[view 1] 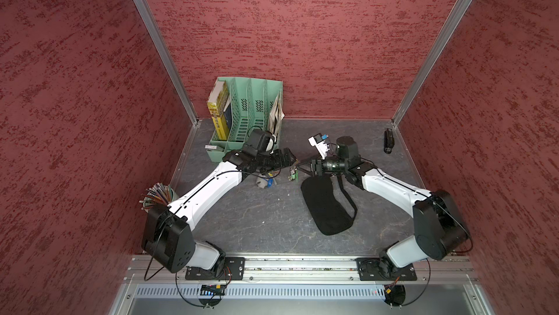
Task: Remove the decoration from the bag
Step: Place the decoration item at the center of the board.
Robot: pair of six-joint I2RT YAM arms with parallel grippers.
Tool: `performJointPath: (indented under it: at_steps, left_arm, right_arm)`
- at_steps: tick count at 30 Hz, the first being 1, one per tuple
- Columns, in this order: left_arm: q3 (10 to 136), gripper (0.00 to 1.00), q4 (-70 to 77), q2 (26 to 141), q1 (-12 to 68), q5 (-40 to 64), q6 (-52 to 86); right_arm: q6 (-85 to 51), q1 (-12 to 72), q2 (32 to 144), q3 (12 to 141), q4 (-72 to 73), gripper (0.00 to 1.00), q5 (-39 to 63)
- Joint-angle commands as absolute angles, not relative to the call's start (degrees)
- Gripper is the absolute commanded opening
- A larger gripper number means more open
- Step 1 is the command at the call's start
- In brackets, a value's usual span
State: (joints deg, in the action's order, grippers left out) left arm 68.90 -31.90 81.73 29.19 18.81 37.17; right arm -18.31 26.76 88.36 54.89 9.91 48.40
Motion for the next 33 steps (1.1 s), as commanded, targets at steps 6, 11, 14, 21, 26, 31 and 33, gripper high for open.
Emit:
performJointPath:
  at_steps: [6, 11, 14, 21, 26, 31, 33]
  left_arm:
    - [69.5, 1.00, -28.8, 80.0, 29.1, 22.0, 40.0]
    - [68.9, 1.00, -29.9, 79.0, 28.6, 21.9, 39.1]
    - [68.2, 1.00, -31.5, 77.9, 28.0, 21.1, 38.0]
    - [64.6, 1.00, -32.1, 73.3, 25.4, 21.7, 36.2]
    - [64.0, 1.00, -32.2, 72.8, 23.9, 21.8, 35.9]
    - [62.6, 1.00, -31.1, 72.3, 22.5, 20.4, 34.4]
    - [62.3, 1.00, -30.5, 72.2, 21.5, 21.0, 34.4]
  right_arm:
    - [-18.9, 29.0, 92.1, 57.6, 16.8, 0.61, 48.2]
    - [-19.1, 29.1, 93.9, 58.7, 16.1, 0.12, 47.6]
    - [-19.1, 29.0, 94.7, 58.8, 15.0, 0.00, 46.2]
    - [-19.0, 29.1, 98.6, 59.7, 11.2, 0.00, 44.1]
    - [-20.6, 29.1, 102.7, 59.5, 12.0, 0.00, 43.9]
    - [-21.4, 29.1, 104.7, 59.5, 11.3, 0.12, 43.0]
    - [-20.8, 29.0, 104.6, 60.3, 8.6, 0.26, 42.1]
